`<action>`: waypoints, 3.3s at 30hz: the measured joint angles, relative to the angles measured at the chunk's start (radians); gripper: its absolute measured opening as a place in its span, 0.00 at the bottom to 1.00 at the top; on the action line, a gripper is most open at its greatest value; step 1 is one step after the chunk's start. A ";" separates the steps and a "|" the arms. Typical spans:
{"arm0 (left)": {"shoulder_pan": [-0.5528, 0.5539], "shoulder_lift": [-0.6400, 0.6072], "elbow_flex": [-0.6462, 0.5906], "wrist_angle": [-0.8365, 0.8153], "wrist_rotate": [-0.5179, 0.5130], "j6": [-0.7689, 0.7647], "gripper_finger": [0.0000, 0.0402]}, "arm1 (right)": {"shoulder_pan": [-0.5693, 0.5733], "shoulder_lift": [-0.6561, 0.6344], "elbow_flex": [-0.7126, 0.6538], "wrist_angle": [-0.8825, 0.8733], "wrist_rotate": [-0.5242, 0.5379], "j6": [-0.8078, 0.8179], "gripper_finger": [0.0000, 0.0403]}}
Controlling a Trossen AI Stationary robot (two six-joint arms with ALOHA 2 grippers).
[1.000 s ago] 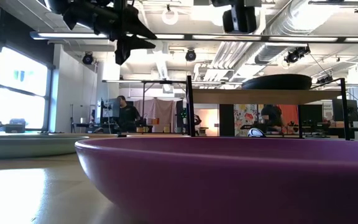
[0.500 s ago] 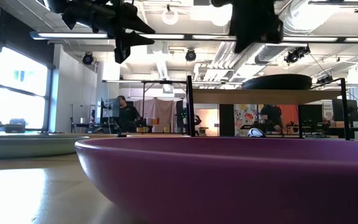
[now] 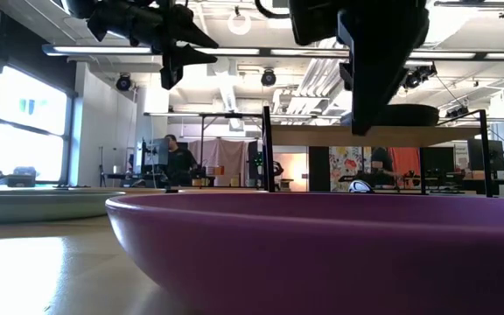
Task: Place and stack plates onto a shelf
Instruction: Stack the violet plate on top of the black plate on the shelf
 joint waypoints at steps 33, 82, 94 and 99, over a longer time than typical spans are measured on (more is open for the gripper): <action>0.000 0.000 0.000 0.000 -0.001 -0.008 0.23 | 0.047 0.162 0.000 0.010 -0.015 0.049 0.30; 0.000 0.000 0.000 -0.001 -0.001 0.027 0.23 | -0.045 0.058 0.000 -0.139 -0.057 0.050 0.00; 0.000 0.000 0.000 -0.001 -0.001 0.027 0.23 | -0.149 -0.085 -0.001 -0.209 0.013 -0.017 0.00; 0.000 0.000 0.000 -0.002 -0.002 0.027 0.23 | -0.227 -0.191 -0.001 -0.262 0.037 -0.030 0.00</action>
